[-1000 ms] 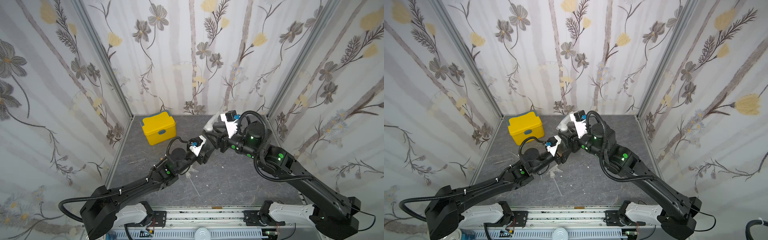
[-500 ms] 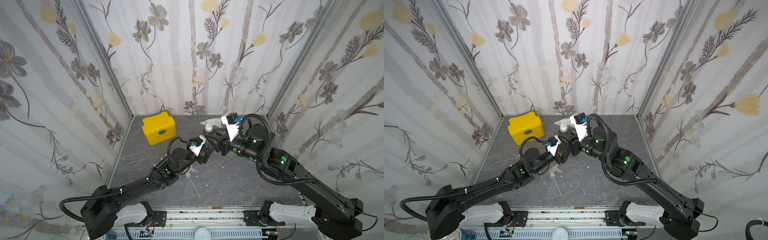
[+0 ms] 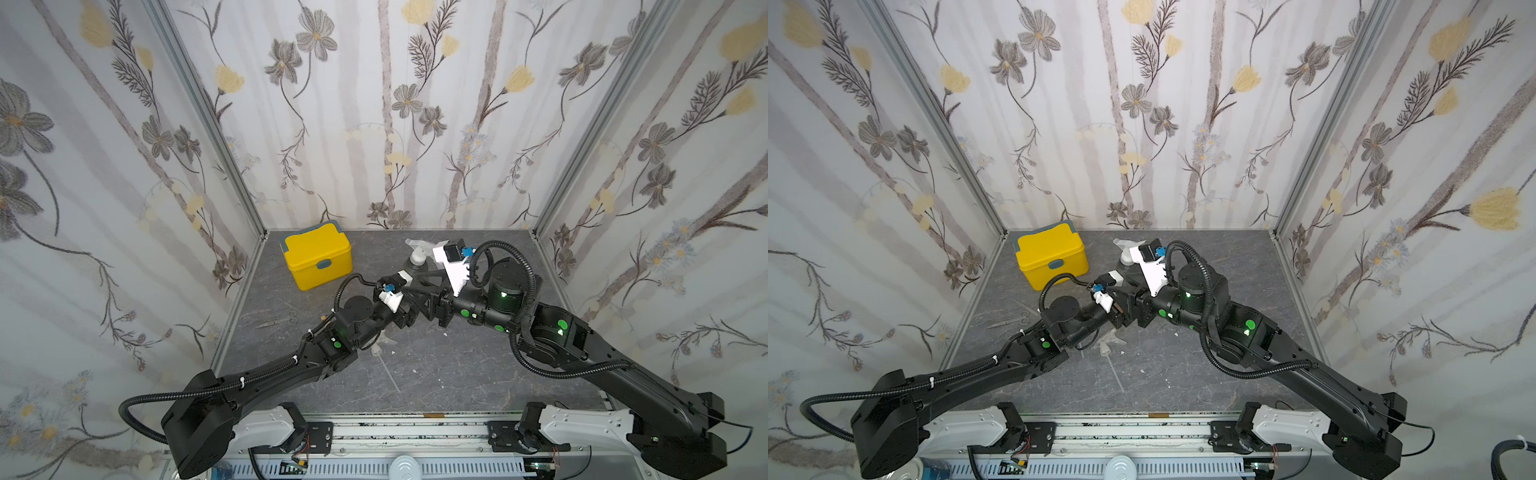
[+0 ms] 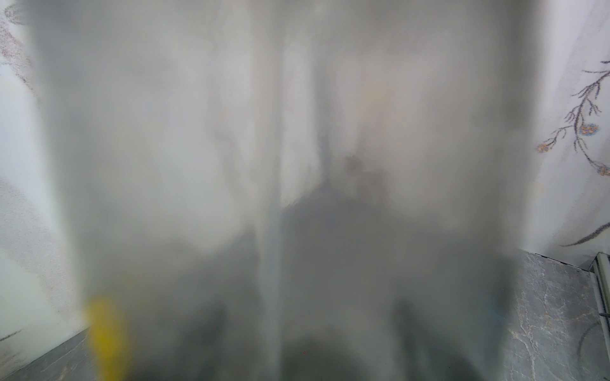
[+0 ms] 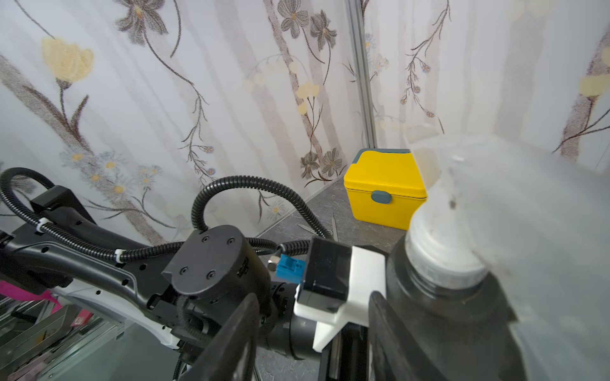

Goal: Attach spray nozzles to spray bottles
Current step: Screw the spray nozzle on the spray bottle.

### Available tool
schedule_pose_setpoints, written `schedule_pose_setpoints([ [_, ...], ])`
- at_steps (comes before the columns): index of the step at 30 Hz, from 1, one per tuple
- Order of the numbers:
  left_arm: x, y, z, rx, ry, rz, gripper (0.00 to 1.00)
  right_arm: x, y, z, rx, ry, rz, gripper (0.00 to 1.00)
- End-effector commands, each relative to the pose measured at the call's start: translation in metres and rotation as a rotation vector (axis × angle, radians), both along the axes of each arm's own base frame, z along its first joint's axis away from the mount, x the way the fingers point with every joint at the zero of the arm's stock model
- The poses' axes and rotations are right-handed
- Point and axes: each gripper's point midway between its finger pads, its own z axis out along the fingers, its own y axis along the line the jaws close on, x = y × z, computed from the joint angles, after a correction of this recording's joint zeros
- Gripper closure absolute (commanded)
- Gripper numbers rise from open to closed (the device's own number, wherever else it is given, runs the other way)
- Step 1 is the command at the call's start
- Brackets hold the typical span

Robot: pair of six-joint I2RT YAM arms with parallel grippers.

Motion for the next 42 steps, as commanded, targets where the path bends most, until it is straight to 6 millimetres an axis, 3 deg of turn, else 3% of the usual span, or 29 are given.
schedule_pose_setpoints([
  [1, 0.0, 0.0, 0.009, -0.023, -0.025, 0.002, 0.23, -0.012, 0.0, 0.005, 0.016, 0.013, 0.013, 0.48],
  [4, 0.001, 0.001, 0.008, -0.021, -0.024, 0.006, 0.23, -0.018, -0.01, 0.003, -0.005, 0.021, -0.002, 0.51],
  [11, 0.001, 0.001, 0.007, -0.019, -0.022, 0.007, 0.24, -0.021, -0.052, 0.02, -0.05, -0.026, -0.086, 0.77],
  [15, -0.001, 0.0, 0.007, -0.022, -0.022, -0.004, 0.24, -0.004, -0.088, 0.036, -0.081, -0.094, -0.237, 0.88],
  [19, -0.003, -0.001, 0.009, -0.026, -0.022, -0.017, 0.24, 0.016, -0.117, 0.055, -0.071, -0.151, -0.338, 0.89],
  [22, -0.007, -0.003, 0.01, -0.029, -0.023, -0.044, 0.24, 0.038, -0.126, 0.056, -0.096, -0.18, -0.384, 0.86],
  [26, -0.017, -0.007, 0.014, -0.041, -0.024, -0.107, 0.24, 0.066, -0.117, 0.043, -0.104, -0.154, -0.301, 0.8],
  [32, -0.024, -0.013, 0.013, -0.041, -0.017, -0.157, 0.24, 0.052, -0.076, 0.039, -0.033, -0.161, -0.023, 0.71],
  [37, -0.025, -0.016, 0.011, -0.034, -0.006, -0.172, 0.24, 0.048, -0.053, 0.027, -0.009, -0.126, 0.092, 0.7],
  [42, -0.025, -0.017, 0.008, -0.027, 0.001, -0.182, 0.24, 0.044, -0.044, 0.017, -0.025, -0.123, 0.121, 0.7],
])
